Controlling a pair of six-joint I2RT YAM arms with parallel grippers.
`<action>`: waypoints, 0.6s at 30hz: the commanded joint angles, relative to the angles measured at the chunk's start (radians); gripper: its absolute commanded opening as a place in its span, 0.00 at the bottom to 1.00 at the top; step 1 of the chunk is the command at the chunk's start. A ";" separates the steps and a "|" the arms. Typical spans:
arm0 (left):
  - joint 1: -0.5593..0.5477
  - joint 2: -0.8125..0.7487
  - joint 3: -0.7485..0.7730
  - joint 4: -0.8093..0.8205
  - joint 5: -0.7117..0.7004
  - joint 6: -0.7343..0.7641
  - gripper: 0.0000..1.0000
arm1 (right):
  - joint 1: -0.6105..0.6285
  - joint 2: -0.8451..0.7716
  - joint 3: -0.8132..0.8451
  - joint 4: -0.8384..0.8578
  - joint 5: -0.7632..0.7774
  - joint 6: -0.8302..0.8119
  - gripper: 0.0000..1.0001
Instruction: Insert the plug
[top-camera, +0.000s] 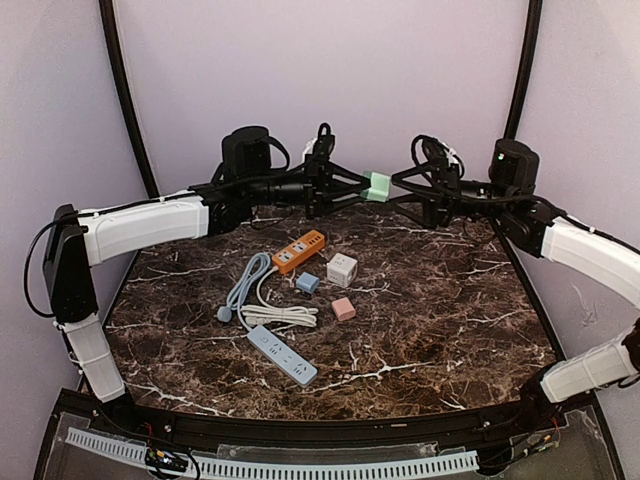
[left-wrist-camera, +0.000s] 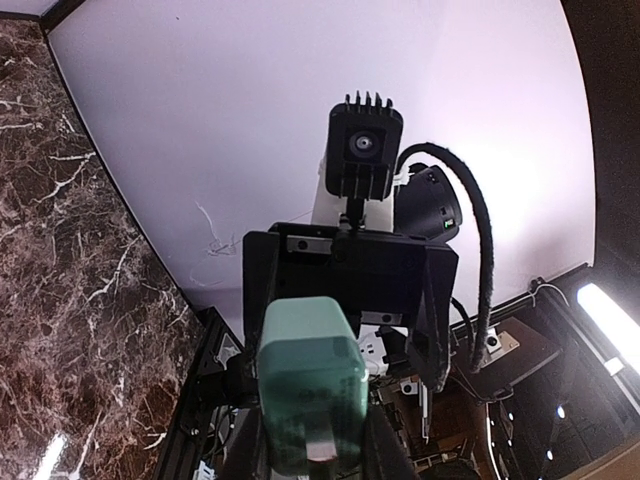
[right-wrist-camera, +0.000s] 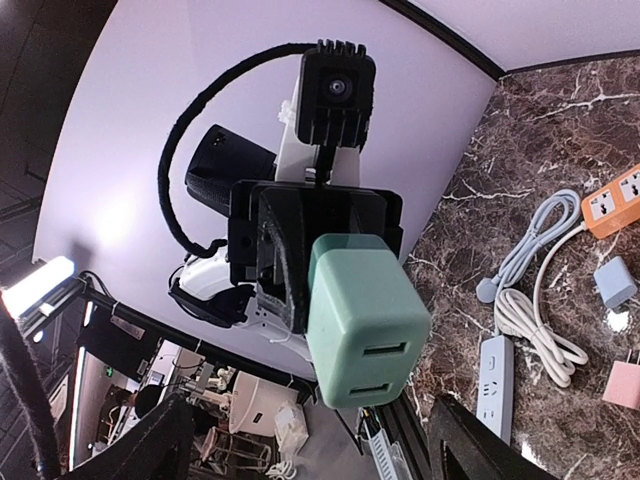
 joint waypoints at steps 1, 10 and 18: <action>-0.007 0.001 0.029 0.068 0.055 -0.044 0.01 | 0.009 0.031 0.049 0.047 0.005 0.013 0.75; -0.015 0.003 0.031 0.055 0.065 -0.054 0.01 | 0.035 0.053 0.077 0.053 0.013 0.012 0.57; -0.020 0.002 0.023 0.059 0.068 -0.058 0.01 | 0.063 0.054 0.079 0.059 0.030 0.012 0.45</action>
